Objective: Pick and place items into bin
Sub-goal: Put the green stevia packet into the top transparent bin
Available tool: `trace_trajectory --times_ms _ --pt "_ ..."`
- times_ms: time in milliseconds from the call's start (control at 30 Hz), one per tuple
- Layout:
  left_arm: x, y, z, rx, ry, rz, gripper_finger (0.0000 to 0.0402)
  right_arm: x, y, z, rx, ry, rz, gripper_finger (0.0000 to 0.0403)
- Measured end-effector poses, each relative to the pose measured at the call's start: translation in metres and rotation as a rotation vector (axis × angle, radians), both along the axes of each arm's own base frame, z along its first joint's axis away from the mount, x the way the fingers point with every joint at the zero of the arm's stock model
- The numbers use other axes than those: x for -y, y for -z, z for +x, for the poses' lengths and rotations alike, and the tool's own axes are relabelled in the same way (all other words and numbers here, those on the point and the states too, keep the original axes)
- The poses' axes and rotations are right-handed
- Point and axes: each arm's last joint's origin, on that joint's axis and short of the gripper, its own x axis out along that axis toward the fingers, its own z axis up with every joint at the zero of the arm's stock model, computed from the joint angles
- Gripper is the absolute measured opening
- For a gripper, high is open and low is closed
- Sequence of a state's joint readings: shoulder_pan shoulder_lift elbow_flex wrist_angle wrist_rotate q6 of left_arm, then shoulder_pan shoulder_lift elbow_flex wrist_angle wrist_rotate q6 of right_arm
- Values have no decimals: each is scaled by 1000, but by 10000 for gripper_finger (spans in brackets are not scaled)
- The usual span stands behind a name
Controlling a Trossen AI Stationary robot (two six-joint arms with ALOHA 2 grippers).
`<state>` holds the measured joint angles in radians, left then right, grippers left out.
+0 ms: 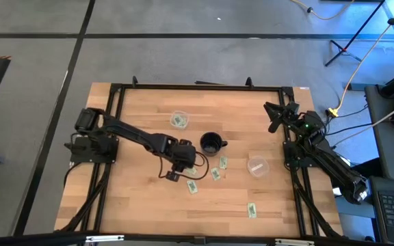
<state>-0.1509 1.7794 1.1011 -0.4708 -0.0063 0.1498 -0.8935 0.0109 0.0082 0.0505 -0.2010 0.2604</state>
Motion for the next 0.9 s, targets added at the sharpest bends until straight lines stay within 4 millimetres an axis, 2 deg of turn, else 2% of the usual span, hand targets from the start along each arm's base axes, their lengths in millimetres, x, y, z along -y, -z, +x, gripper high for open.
trace_trajectory --times_ms 167,333,700,900 --pt "0 17 3 -51 -6 7 113 0 0 0 -1 0 -2 95" --pt "1 26 4 -78 -6 11 104 0 0 0 -2 0 -2 95" --pt "0 26 4 -70 -19 41 65 0 0 0 -2 0 -3 95" --pt "4 32 8 -62 -12 47 59 0 0 0 -2 0 -3 95"
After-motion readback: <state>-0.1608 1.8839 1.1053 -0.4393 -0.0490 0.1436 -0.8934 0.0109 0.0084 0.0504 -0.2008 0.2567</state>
